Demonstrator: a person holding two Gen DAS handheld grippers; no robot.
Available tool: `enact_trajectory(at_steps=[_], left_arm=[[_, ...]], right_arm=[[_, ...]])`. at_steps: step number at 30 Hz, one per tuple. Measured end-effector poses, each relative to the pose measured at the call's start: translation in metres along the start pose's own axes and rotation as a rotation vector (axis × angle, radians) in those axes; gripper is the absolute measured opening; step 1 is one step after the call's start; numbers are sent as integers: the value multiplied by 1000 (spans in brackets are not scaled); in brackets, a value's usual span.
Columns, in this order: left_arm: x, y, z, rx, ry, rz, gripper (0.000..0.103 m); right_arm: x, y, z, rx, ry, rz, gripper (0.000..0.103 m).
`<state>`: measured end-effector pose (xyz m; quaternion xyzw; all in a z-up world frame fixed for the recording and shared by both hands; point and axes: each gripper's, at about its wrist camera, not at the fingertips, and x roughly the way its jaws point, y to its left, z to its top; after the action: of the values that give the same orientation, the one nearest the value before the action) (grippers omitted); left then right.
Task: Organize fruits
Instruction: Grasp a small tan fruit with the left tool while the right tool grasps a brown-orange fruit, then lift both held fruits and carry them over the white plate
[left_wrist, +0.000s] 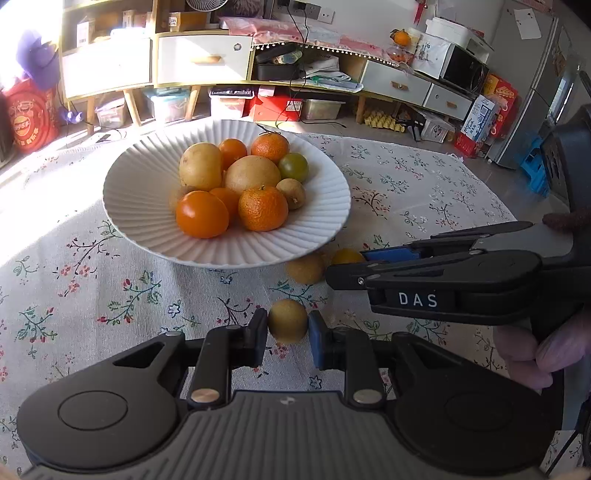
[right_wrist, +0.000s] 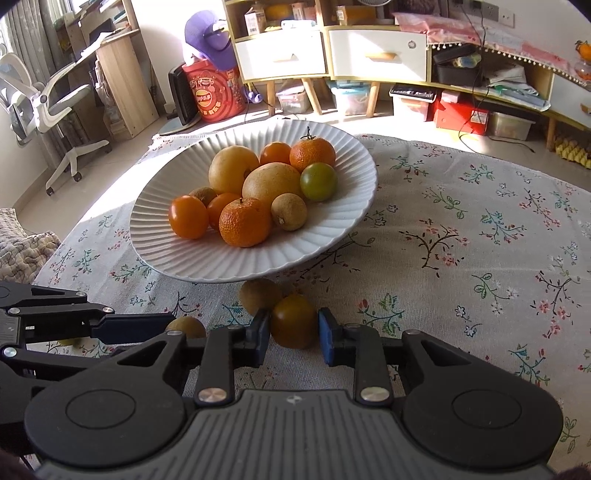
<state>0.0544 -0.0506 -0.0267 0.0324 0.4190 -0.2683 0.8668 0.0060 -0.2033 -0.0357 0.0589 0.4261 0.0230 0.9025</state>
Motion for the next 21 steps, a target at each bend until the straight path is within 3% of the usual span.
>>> enact_trajectory(at_steps=[12, 21], left_arm=[[-24, 4, 10, -19, -64, -33, 12], [-40, 24, 28, -88, -152, 18, 12]], right_arm=[[-29, -4, 4, 48, -55, -1, 25], [-38, -7, 18, 73, -120, 18, 25]])
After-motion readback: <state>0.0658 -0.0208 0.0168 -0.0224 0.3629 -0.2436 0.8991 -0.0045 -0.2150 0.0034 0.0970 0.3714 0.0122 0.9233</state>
